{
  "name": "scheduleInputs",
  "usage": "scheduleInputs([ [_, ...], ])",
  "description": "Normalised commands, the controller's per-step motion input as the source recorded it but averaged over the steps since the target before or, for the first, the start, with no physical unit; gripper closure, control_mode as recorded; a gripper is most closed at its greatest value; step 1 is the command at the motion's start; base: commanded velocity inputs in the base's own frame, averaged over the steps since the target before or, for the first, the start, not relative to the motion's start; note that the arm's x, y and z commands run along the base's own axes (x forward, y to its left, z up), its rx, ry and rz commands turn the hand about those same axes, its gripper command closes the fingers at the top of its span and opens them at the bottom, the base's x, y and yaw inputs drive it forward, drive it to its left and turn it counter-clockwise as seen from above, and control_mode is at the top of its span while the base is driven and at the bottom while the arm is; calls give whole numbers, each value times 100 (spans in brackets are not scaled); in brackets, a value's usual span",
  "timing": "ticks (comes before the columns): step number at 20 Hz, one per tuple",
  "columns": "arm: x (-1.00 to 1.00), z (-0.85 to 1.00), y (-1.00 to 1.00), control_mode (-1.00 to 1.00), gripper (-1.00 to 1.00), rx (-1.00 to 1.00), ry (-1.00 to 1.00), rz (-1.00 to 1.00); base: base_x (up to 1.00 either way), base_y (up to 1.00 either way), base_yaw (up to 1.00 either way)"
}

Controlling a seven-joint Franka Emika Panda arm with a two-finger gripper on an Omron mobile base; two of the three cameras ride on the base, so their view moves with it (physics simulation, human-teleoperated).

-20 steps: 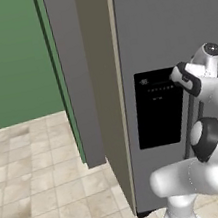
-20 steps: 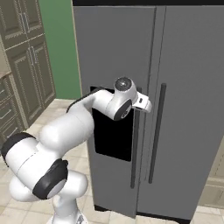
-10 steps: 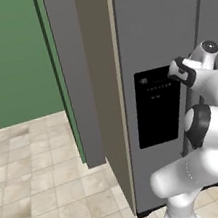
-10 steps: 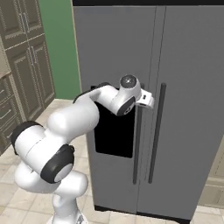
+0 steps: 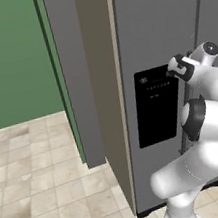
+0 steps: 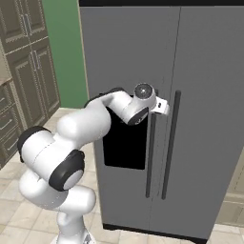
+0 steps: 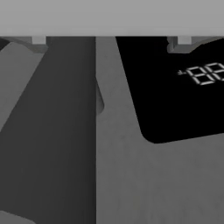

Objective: Take the bottled waters from the counter and place them in the freezer to freeze. Close the freezer door after placing the bottles.

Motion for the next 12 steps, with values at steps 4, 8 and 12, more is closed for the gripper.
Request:
scheduleInputs([
  [4,27,0,0,-100,-100,0,-3,0,0,0,0],
  [8,30,0,0,-100,-100,0,-2,1,0,0,0],
  [12,35,-2,0,-100,-100,0,0,0,0,0,0],
])
